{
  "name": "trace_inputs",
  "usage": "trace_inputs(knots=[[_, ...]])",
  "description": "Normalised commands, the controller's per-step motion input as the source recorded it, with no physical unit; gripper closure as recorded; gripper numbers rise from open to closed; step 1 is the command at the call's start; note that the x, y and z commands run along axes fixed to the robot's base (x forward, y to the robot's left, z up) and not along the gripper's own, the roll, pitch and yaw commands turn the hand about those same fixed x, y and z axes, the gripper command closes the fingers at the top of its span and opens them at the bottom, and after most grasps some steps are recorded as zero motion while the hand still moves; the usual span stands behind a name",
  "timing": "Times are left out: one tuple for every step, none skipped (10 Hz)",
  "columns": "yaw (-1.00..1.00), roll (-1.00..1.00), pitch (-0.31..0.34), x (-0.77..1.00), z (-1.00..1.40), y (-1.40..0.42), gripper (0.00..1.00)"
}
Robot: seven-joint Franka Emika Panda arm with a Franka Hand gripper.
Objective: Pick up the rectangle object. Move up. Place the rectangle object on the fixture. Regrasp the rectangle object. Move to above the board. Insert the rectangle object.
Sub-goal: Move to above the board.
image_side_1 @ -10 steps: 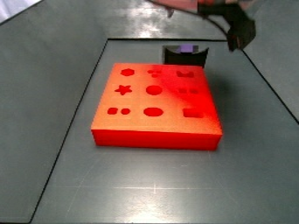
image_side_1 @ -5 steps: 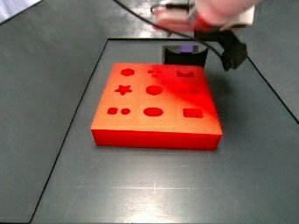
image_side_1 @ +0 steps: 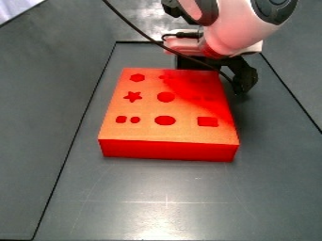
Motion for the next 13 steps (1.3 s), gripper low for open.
trace_inputs(knots=[[0.15,0.06,-0.093,0.16,1.00,-0.09,1.00],[0.14,0.06,-0.086,0.15,1.00,-0.09,1.00],[0.10,0.04,-0.068,0.14,1.00,-0.08,1.00],[0.04,0.02,-0.055,0.13,1.00,-0.08,1.00],[0.01,0.01,-0.033,0.13,1.00,-0.08,1.00],[-0.01,-0.01,-0.011,0.12,1.00,-0.08,1.00],[-0.03,-0.01,0.026,0.11,1.00,-0.07,1.00],[-0.03,-0.02,0.052,0.11,1.00,-0.07,1.00],[-0.02,-0.03,0.088,0.10,1.00,-0.07,1.00],[0.00,-0.03,0.109,0.10,1.00,-0.07,1.00],[0.02,-0.03,0.135,0.09,1.00,-0.06,1.00],[0.04,-0.03,0.155,0.09,1.00,-0.07,1.00],[0.06,-0.03,0.166,0.09,1.00,-0.07,1.00]])
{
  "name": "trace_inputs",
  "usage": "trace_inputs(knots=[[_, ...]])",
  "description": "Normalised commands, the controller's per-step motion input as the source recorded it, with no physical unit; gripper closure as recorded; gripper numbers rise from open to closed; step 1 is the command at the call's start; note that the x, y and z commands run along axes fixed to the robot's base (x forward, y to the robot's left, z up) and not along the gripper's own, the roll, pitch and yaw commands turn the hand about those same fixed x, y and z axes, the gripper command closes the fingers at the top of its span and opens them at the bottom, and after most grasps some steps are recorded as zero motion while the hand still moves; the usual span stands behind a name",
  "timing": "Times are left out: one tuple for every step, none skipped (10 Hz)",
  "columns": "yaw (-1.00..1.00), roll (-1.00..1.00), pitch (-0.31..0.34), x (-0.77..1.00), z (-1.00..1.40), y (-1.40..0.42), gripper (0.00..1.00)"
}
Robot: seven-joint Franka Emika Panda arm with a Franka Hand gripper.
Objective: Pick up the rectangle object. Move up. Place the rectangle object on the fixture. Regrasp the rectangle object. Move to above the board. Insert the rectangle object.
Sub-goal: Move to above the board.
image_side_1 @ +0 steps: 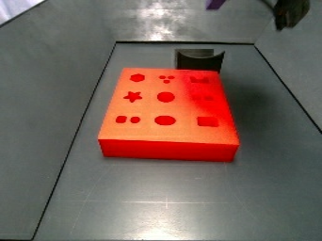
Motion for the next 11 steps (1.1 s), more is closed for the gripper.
trace_inputs(knots=[[0.09,-0.02,0.169,0.09,1.00,-0.07,1.00],[0.11,-0.02,0.162,0.08,0.88,-0.06,1.00],[0.12,-0.02,0.157,0.07,0.77,-0.05,1.00],[0.14,-0.03,0.137,0.05,0.52,-0.04,1.00],[0.14,-0.03,0.118,0.04,0.35,-0.03,1.00],[-0.08,-1.00,-0.006,-0.69,0.23,-1.00,1.00],[-0.09,-1.00,-0.018,-0.69,0.21,-1.00,1.00],[-0.09,-1.00,-0.037,-0.73,0.24,-1.00,1.00],[-0.09,-1.00,-0.044,-0.75,0.22,-1.00,1.00],[-0.10,-1.00,-0.042,-0.77,0.22,-1.00,1.00],[-0.10,-1.00,-0.037,-0.78,0.23,-1.00,1.00]])
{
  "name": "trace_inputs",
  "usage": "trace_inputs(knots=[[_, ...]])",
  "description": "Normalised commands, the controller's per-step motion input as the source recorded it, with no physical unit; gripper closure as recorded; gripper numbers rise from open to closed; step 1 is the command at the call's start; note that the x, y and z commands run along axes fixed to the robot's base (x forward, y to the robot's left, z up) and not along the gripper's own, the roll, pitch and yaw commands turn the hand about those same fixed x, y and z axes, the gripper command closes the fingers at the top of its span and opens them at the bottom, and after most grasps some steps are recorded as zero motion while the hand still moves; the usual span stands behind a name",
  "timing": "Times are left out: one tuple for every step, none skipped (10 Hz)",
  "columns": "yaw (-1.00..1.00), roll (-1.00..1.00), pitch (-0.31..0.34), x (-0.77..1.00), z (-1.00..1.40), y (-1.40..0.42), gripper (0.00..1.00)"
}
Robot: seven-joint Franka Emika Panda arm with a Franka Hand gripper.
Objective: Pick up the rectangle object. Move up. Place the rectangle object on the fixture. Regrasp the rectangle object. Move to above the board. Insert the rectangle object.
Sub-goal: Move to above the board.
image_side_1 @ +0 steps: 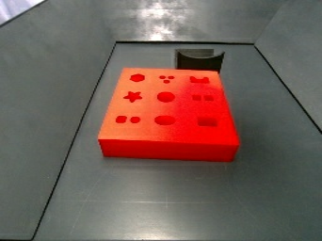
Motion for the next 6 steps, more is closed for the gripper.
trace_inputs(knots=[[-0.10,-1.00,-0.034,-0.80,0.23,-1.00,1.00],[-0.10,-1.00,-0.037,-0.84,0.23,-1.00,1.00],[-0.10,-1.00,-0.039,-0.60,0.15,-0.66,1.00],[-0.10,-1.00,-0.039,-0.38,0.08,-0.36,1.00],[-0.09,-1.00,-0.029,-0.22,0.03,-0.18,1.00],[-0.07,-0.86,-0.021,-0.12,0.03,-0.08,1.00]])
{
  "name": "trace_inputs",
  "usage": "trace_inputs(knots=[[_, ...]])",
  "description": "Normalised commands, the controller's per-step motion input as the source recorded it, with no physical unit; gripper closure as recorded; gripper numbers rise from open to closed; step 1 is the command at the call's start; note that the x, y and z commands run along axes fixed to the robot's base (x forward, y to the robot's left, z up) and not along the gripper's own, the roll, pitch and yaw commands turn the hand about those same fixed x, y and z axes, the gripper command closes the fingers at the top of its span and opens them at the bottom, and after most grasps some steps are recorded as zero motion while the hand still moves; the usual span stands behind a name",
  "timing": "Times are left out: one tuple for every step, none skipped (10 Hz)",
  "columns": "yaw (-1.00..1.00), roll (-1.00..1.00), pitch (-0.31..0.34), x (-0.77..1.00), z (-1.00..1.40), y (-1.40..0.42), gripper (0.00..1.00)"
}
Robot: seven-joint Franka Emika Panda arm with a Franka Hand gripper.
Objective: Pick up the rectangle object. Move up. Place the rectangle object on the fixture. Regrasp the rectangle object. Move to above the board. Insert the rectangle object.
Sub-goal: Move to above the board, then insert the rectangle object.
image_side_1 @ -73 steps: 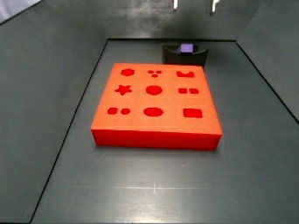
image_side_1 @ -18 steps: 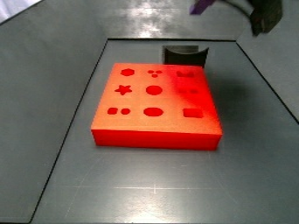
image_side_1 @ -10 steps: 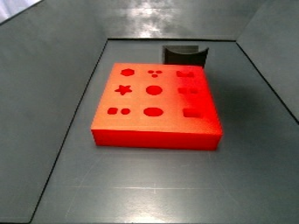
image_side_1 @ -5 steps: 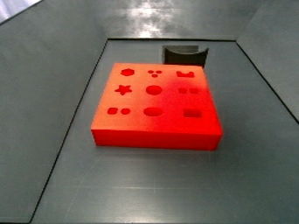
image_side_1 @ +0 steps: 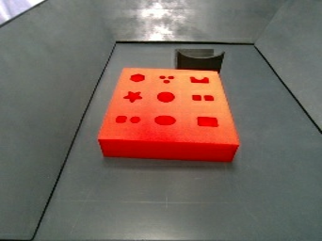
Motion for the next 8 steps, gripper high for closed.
trace_inputs(knots=[[-0.05,-0.62,-0.022,-0.08,0.01,-0.03,1.00],[-0.02,-0.38,-0.020,-0.06,0.01,-0.01,1.00],[-0.02,-0.28,-0.023,-0.04,0.01,0.00,1.00],[0.04,0.00,-0.047,0.89,-0.68,0.00,1.00],[0.05,-0.08,-0.126,0.84,-0.79,0.00,1.00],[0.09,-0.09,-0.083,0.80,-0.94,0.00,1.00],[0.15,-0.11,-0.026,0.78,-1.00,-0.05,1.00],[0.17,-0.13,-0.024,0.77,-1.00,-0.06,1.00]])
